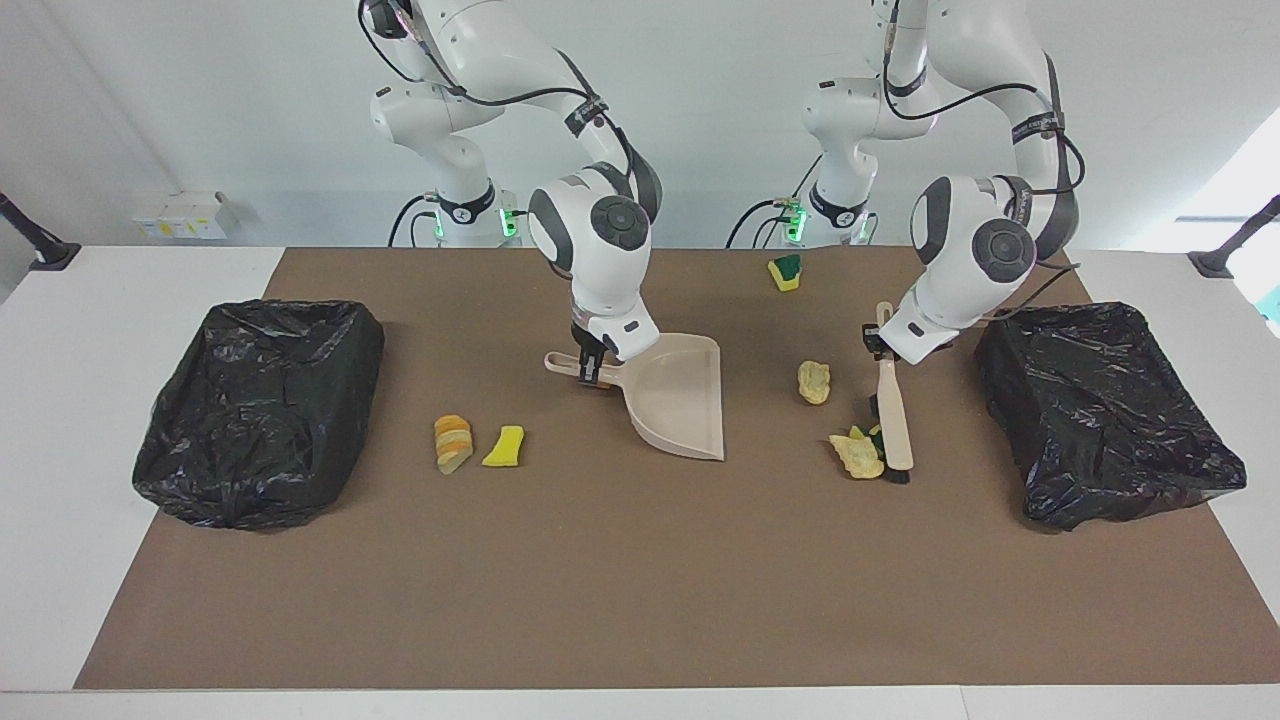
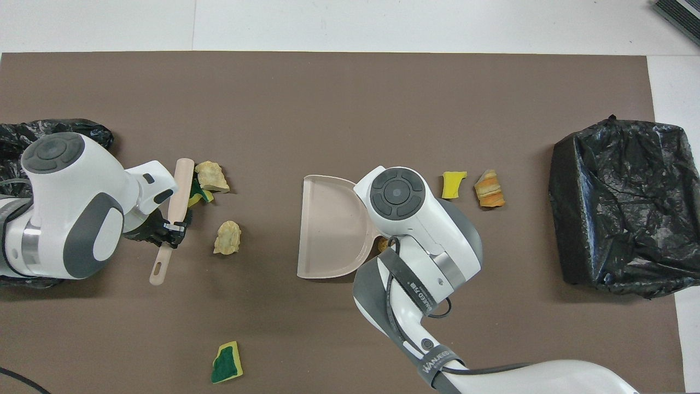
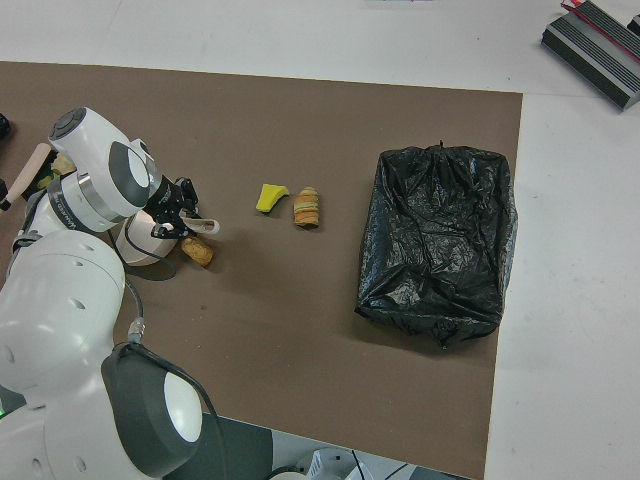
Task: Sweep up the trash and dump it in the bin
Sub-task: 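Sweep the crusts into the dustpan with the brush in the left gripper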
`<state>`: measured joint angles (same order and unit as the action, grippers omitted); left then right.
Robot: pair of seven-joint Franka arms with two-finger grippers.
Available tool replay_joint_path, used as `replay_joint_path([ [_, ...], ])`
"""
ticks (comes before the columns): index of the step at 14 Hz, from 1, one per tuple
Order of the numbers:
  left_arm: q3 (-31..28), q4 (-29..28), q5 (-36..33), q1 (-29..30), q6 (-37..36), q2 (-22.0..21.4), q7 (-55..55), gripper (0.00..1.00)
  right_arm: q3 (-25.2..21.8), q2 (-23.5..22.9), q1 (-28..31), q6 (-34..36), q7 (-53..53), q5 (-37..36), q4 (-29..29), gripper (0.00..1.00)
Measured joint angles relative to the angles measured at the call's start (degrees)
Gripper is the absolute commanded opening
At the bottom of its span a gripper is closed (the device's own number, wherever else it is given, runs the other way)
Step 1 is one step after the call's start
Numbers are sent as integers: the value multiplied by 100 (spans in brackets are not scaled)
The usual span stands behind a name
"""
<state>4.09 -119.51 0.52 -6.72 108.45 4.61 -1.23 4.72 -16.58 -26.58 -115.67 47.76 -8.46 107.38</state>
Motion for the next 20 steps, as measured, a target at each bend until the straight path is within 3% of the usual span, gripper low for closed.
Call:
replay_joint_path([
  [5,36,0,177,-725,-4,-1,-27,0,1,-1,-2,-120,0,0,39,0],
  [10,52,7,1104,-1265,-6,-19,-80,0,1,-1,-1,-131,0,0,46,0],
  [15,80,208,1541,-1978,0,-42,-1010,0,0,-1,-1,-157,0,0,54,0],
  [20,-29,447,2416,-2039,1,-74,-1161,0,-2,-7,7,-189,88,0,65,0],
])
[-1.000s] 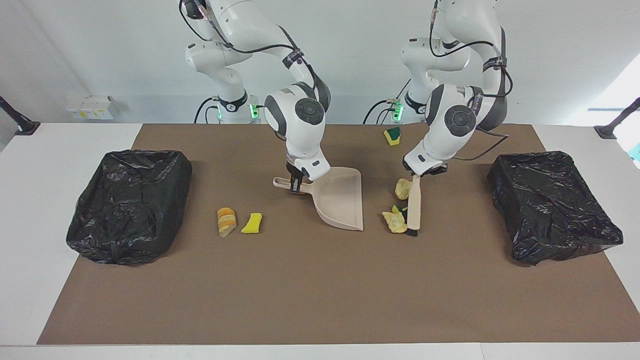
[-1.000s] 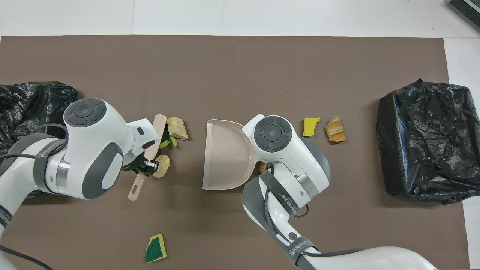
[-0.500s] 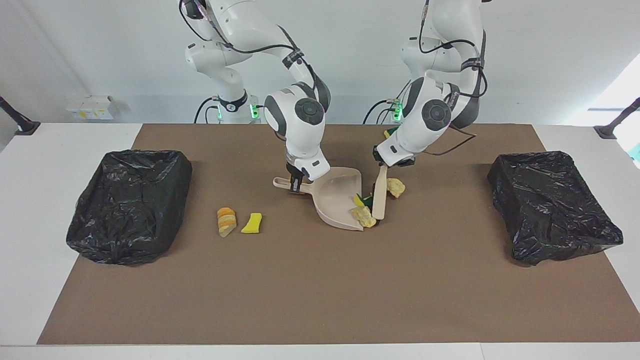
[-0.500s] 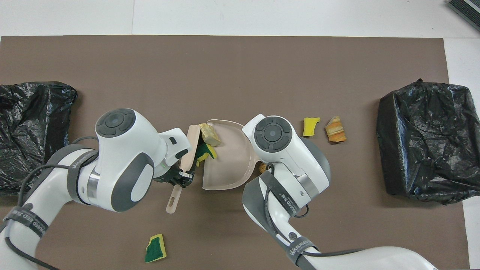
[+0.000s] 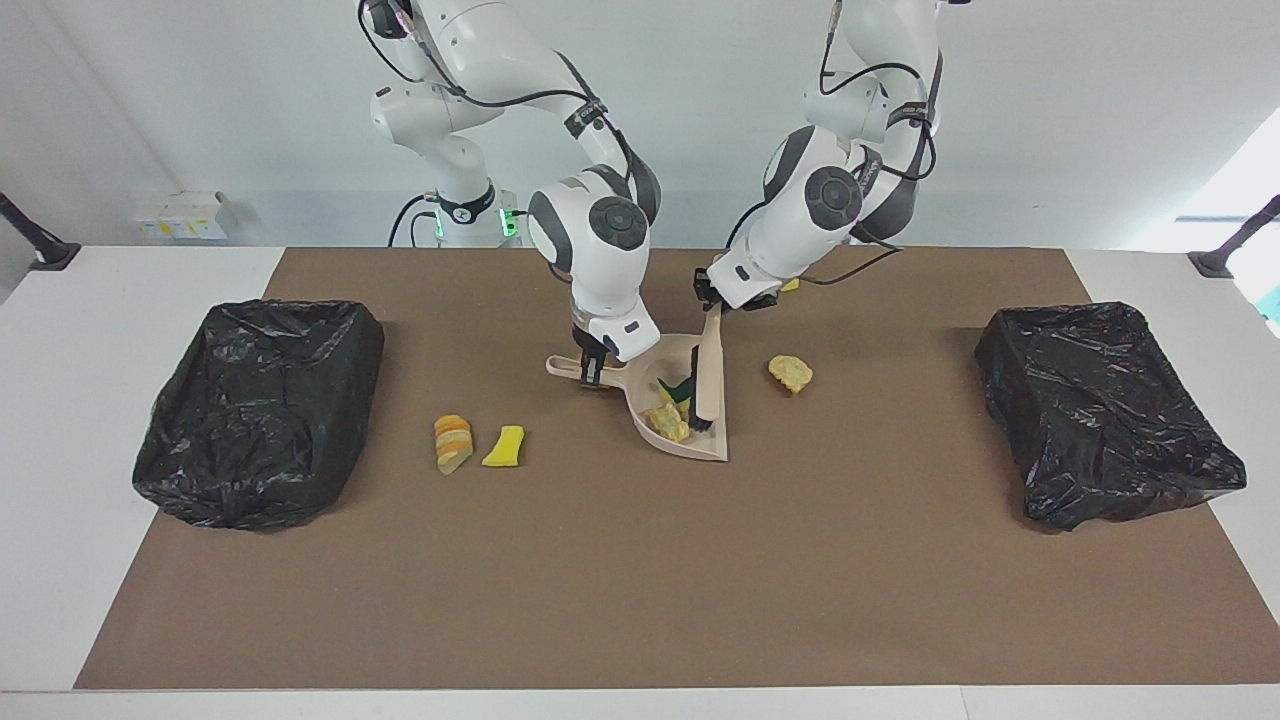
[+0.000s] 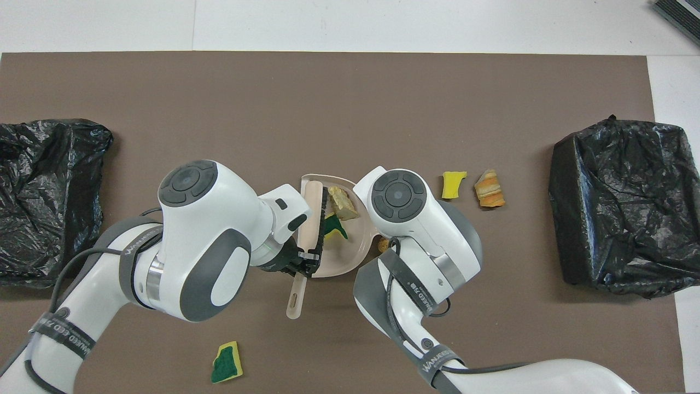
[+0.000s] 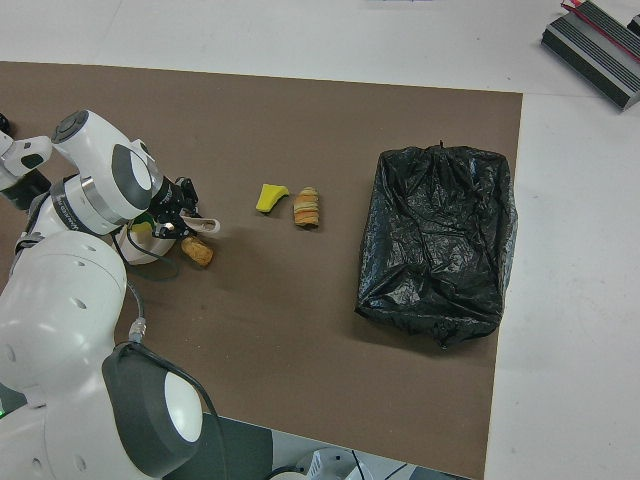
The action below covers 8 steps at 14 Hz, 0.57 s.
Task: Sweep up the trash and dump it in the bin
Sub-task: 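Sweep the crusts into the dustpan with the brush in the left gripper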
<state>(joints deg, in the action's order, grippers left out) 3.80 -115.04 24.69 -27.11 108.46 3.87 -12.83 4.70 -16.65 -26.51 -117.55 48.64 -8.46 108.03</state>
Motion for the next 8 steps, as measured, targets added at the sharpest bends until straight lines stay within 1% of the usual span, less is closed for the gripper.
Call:
replay_joint_path([
  [8,-28,12,613,471,-5,-2,-2,0,-4,-30,20,-94,280,-1,0,0],
])
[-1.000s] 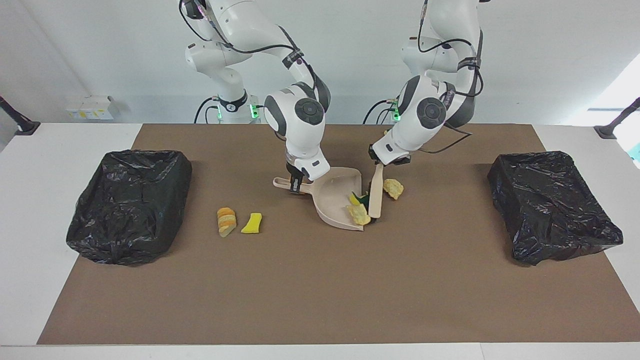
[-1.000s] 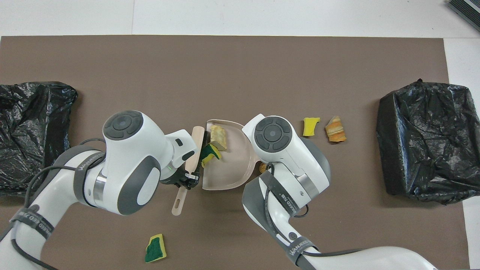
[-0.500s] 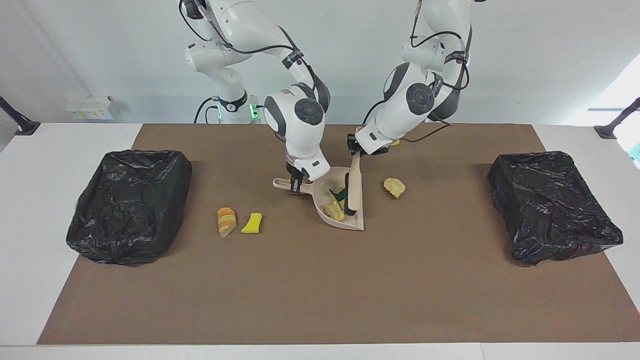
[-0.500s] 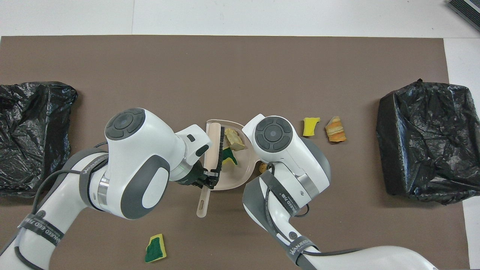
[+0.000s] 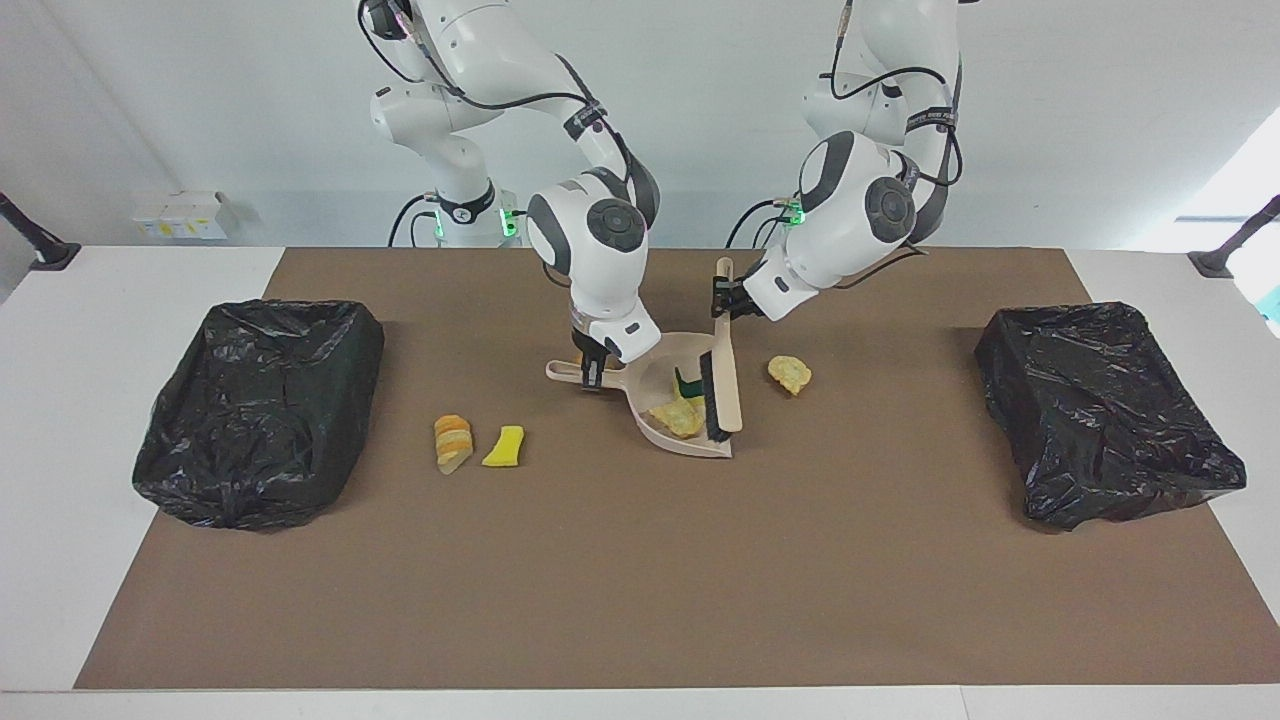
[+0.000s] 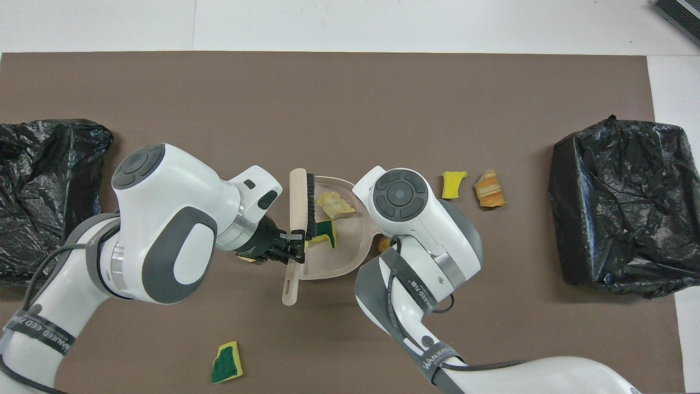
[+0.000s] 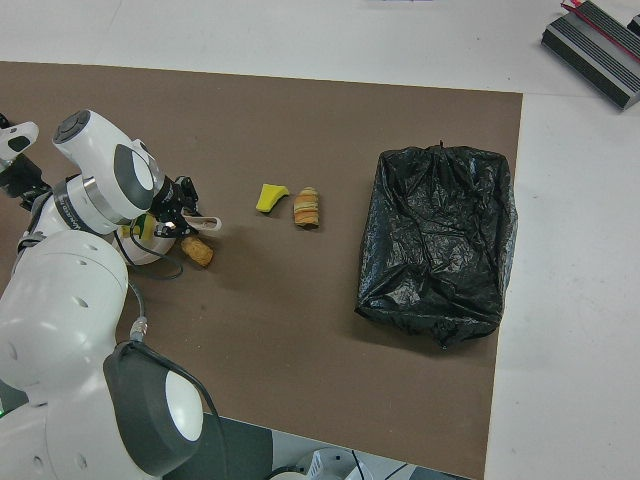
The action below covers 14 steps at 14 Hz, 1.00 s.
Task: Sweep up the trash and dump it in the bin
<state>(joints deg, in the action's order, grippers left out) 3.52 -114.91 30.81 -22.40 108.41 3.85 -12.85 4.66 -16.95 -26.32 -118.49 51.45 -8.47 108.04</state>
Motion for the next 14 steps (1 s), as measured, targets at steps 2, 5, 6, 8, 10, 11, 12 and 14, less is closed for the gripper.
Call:
replay_joint_path([
  [2,-3,0,7,63,-5,0,1,0,0,-1,1,-3,18,0,0,0],
  [5,-24,0,-173,157,-207,-13,6,0,0,-15,9,-93,291,-7,0,0],
  [6,-24,0,-380,178,-327,-44,5,0,0,-20,11,-105,363,-7,-4,0],
  [8,-33,-1,-834,207,-656,-178,5,0,2,-22,-10,-104,418,-20,-21,0],
  [10,-50,-15,-1264,282,-1164,-389,-9,0,15,-21,-55,-83,420,-199,-28,0],
  [11,-59,-58,-1357,358,-1344,-506,-27,0,24,-22,-88,-35,420,-326,-41,0],
  [12,-65,-180,-1428,493,-1460,-645,-27,0,28,-22,-126,95,420,-438,-80,0],
  [14,-76,-635,-1623,695,-1497,-963,16,0,30,-21,-166,378,420,-567,-167,0],
])
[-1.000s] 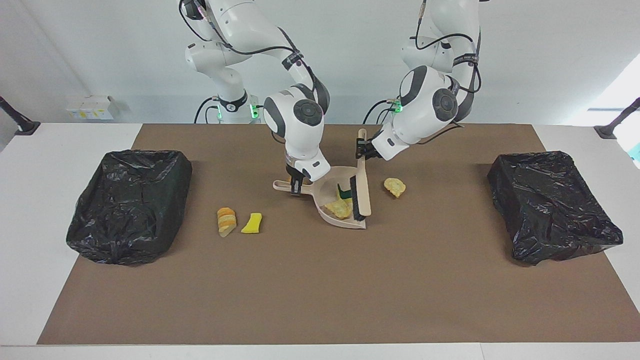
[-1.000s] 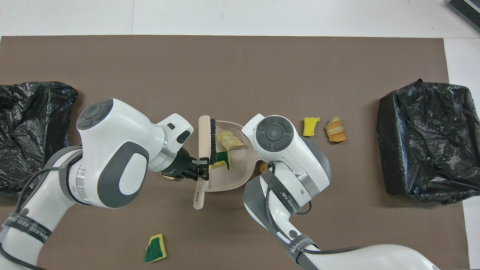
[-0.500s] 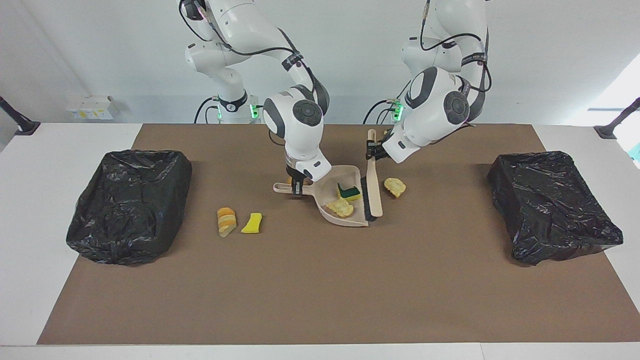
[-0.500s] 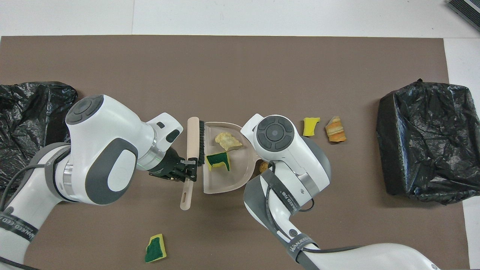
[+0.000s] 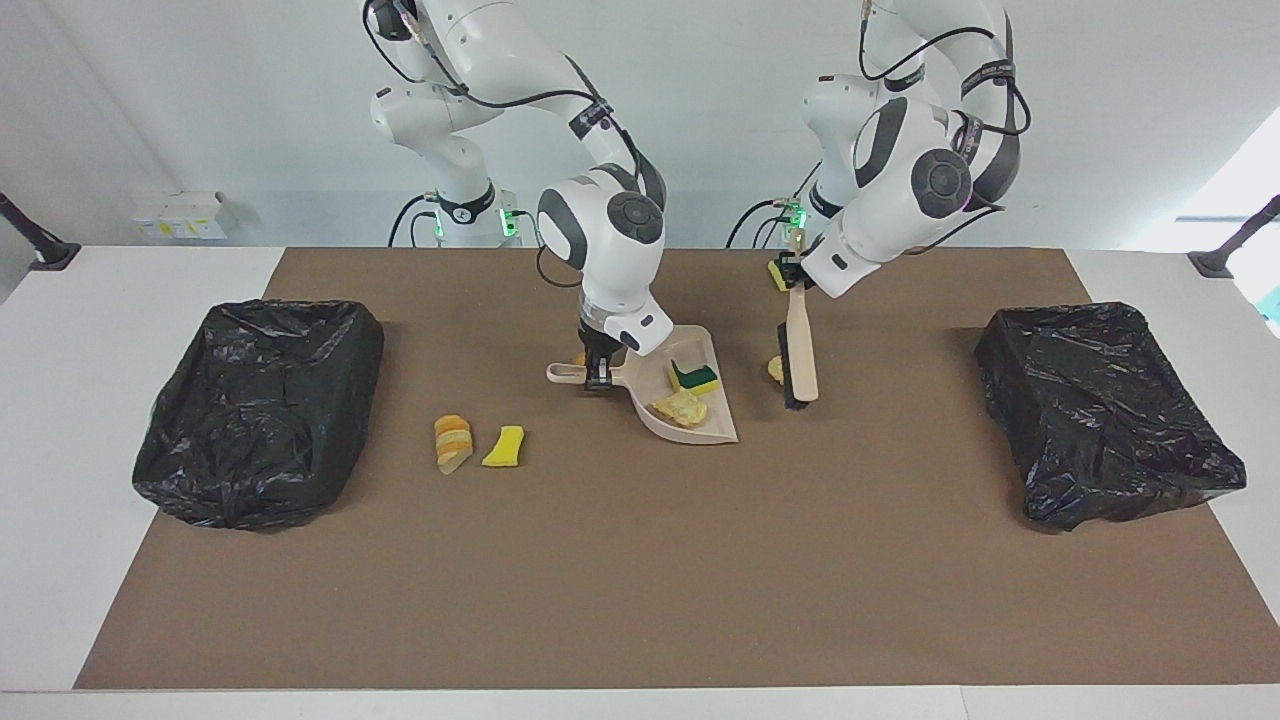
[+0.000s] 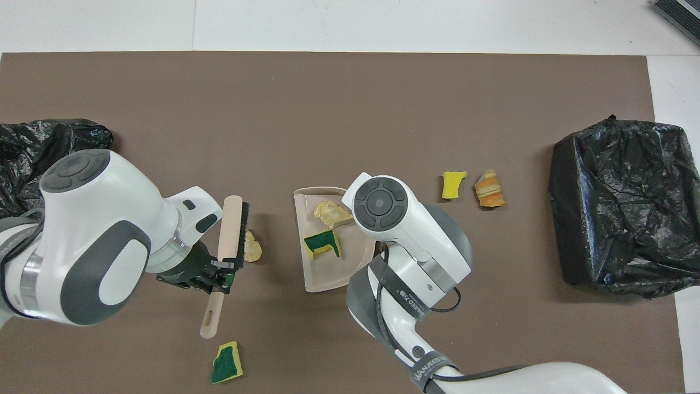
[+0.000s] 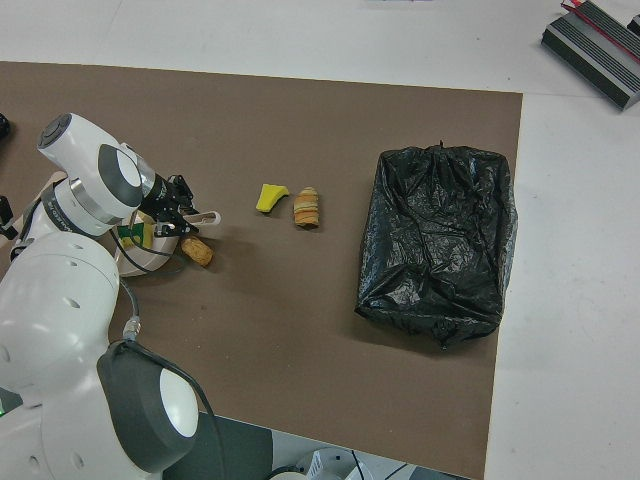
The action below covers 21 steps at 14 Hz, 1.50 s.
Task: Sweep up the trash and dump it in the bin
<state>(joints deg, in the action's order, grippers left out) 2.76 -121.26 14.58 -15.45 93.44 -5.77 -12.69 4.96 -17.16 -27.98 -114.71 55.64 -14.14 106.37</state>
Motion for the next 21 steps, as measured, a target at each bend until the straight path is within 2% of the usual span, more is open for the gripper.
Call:
replay_joint_path([
  [4,50,-1250,-72,21,689,-764,30,0,2,2,-99,208,0,-200,-64,0],
  [8,39,-1776,-80,24,1142,-1018,179,0,2,1,-99,212,0,-204,-63,0],
  [12,79,-2061,-80,0,1882,-979,211,0,1,1,-99,212,0,-204,-63,0],
  [15,118,-2116,35,-364,2473,-795,138,0,1,1,-99,207,0,-204,-62,0],
  [18,137,-2099,837,-788,3154,-484,108,0,0,1,-99,190,0,-204,-58,0],
  [21,144,-1936,1759,-1151,3418,-330,54,0,-1,1,-99,188,0,-204,-56,0],
])
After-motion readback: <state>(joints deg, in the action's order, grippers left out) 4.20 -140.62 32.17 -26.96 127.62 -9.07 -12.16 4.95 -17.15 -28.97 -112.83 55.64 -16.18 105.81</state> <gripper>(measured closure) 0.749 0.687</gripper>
